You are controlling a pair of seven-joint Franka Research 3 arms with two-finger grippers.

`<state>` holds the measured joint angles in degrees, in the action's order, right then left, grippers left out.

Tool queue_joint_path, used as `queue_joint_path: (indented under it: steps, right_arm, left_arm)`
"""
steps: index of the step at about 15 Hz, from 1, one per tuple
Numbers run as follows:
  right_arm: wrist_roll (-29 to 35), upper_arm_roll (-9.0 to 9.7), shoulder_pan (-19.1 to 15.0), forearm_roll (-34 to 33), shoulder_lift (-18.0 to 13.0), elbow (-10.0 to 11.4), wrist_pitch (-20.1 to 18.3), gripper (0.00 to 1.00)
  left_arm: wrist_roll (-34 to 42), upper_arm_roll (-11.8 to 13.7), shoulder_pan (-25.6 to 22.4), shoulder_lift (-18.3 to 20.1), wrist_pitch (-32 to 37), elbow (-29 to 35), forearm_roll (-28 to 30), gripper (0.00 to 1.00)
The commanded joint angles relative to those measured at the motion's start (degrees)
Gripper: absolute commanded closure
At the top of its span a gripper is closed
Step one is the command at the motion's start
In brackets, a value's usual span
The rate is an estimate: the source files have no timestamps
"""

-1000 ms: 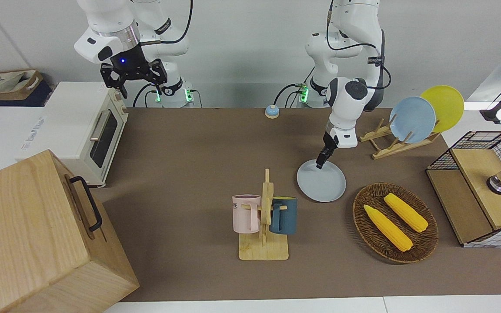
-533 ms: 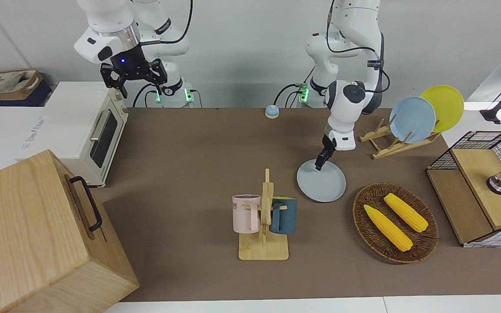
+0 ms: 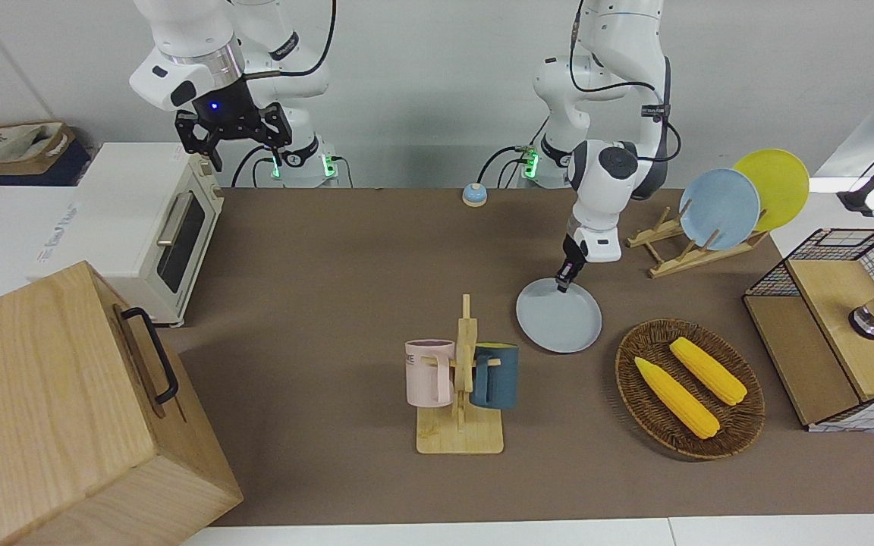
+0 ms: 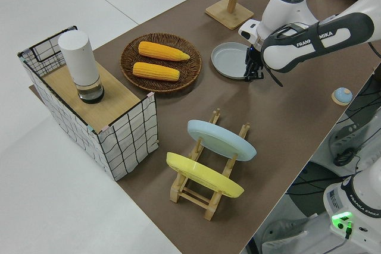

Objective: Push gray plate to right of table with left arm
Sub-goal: 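Push the gray plate with the left gripper across toward the toaster oven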

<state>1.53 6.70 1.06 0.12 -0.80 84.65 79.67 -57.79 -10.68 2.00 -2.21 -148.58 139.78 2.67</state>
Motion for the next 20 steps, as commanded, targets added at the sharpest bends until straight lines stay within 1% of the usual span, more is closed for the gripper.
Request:
queue_joint_path:
  steps: [1,4,6,9,11,14,17,20]
  right_arm:
    - [0.1,0.86,-1.2,0.6,-0.2,-0.5,-0.9,0.017]
    - [0.1,0.86,-1.2,0.6,-0.2,-0.5,-0.8,0.017]
    - [0.1,0.77,-1.2,0.6,-0.2,-0.5,-0.9,0.017]
    - [0.1,0.86,-1.2,0.6,-0.2,-0.5,-0.8,0.017]
    - [0.1,0.86,-1.2,0.6,-0.2,-0.5,-0.8,0.017]
    - [0.1,0.86,-1.2,0.6,-0.2,-0.5,-0.8,0.017]
    - [0.1,0.86,-1.2,0.6,-0.2,-0.5,-0.8,0.017]
    - [0.1,0.86,-1.2,0.6,-0.2,-0.5,-0.8,0.017]
  left_arm:
    - [-1.3,0.2,1.0,-1.1,-1.1,0.9,-2.2,1.00]
    - [-1.4,0.1,1.5,-1.0,-1.1,0.9,-2.2,1.00]
    - [-3.8,0.1,2.6,-1.0,-1.1,0.8,-2.2,1.00]
    - [-4.5,0.0,3.1,-1.0,-1.0,0.5,-2.2,1.00]
    - [-8.1,0.0,5.9,-1.0,-1.0,0.3,-2.2,1.00]
    - [-10.1,0.0,7.3,-1.1,-1.0,0.0,-2.2,1.00]
    - [-16.1,0.0,11.7,-1.4,-0.6,-1.3,-2.2,1.00]
    - [-21.6,0.0,15.8,-3.2,-0.3,-3.7,-2.2,1.00]
